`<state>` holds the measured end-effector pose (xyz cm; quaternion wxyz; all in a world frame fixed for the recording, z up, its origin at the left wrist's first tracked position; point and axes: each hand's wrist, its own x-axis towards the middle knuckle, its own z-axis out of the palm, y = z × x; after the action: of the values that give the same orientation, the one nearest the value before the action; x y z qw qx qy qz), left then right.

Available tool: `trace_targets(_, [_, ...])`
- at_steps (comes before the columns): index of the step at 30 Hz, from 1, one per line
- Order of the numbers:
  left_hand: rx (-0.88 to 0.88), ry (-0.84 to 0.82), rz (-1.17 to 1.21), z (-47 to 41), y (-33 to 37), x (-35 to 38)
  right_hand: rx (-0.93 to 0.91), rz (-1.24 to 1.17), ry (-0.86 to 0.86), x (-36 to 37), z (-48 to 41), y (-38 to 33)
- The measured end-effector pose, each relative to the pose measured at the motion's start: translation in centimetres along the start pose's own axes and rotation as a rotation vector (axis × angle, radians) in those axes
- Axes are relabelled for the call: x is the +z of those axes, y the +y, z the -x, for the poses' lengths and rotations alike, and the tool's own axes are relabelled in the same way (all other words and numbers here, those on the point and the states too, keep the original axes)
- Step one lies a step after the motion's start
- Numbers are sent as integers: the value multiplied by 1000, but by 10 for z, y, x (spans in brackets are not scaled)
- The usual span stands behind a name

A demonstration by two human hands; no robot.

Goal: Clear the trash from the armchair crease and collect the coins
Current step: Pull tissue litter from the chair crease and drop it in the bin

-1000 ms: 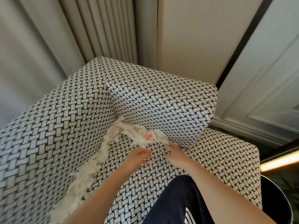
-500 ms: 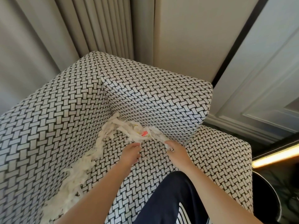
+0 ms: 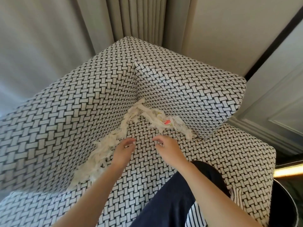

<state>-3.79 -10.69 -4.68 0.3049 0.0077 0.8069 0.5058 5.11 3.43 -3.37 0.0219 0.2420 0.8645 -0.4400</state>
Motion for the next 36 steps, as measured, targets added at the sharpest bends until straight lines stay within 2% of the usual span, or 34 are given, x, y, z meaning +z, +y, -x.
trace_targets(4, [110, 175, -8, 25, -26, -37, -77, 67, -155, 38, 7, -27])
trace_targets(7, [133, 365, 114, 48, -54, -64, -90, 111, -290, 66, 15, -45])
trace_targets(11, [-34, 644, 348, 69, -97, -91, -156, 164, -423, 101, 19, -64])
trace_targets(14, [-188, 894, 417, 68, -125, -110, -210, 232, -516, 129, 19, -75])
trace_targets(15, [-230, 931, 423, 66, -131, -115, -231, 267, -541, 137, 19, -78])
trace_targets(17, [-333, 904, 334, 61, -141, -123, -248, 351, -577, 153, 18, -82])
trace_targets(19, [-411, 805, 94, 56, -145, -125, -219, 426, -587, 164, 16, -83])
trace_targets(22, [-399, 644, -182, 55, -144, -120, -207, 494, -577, 174, 14, -80])
trace_targets(26, [-307, 528, -486, 60, -149, -107, -190, 548, -606, 179, 14, -80])
trace_targets(29, [-315, 482, -491, 54, -144, -99, -183, 516, -614, 182, 15, -82])
trace_targets(36, [-352, 553, -205, 42, -131, -92, -95, 327, -630, 172, 17, -81])
